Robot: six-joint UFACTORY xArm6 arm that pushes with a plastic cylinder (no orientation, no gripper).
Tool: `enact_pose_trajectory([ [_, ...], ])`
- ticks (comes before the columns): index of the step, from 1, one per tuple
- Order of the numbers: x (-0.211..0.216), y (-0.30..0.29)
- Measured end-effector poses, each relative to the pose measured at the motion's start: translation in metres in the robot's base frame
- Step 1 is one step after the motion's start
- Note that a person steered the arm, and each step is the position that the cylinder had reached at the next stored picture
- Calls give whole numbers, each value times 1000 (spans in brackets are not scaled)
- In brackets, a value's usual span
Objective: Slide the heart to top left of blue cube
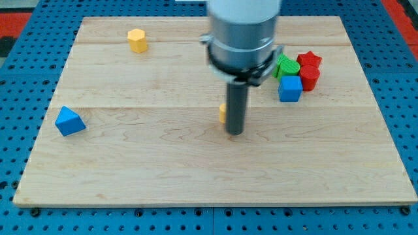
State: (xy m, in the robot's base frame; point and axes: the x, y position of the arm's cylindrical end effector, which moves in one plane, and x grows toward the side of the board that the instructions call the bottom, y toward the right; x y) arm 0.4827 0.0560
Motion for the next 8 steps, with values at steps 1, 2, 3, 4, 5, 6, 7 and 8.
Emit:
enact_pose_trajectory([
  [1,-44,4],
  [2,20,17],
  [3,-11,-18],
  [4,-21,-16],
  [5,-28,40],
  [6,-34,56],
  [7,-9,25],
  [8,-31,-19],
])
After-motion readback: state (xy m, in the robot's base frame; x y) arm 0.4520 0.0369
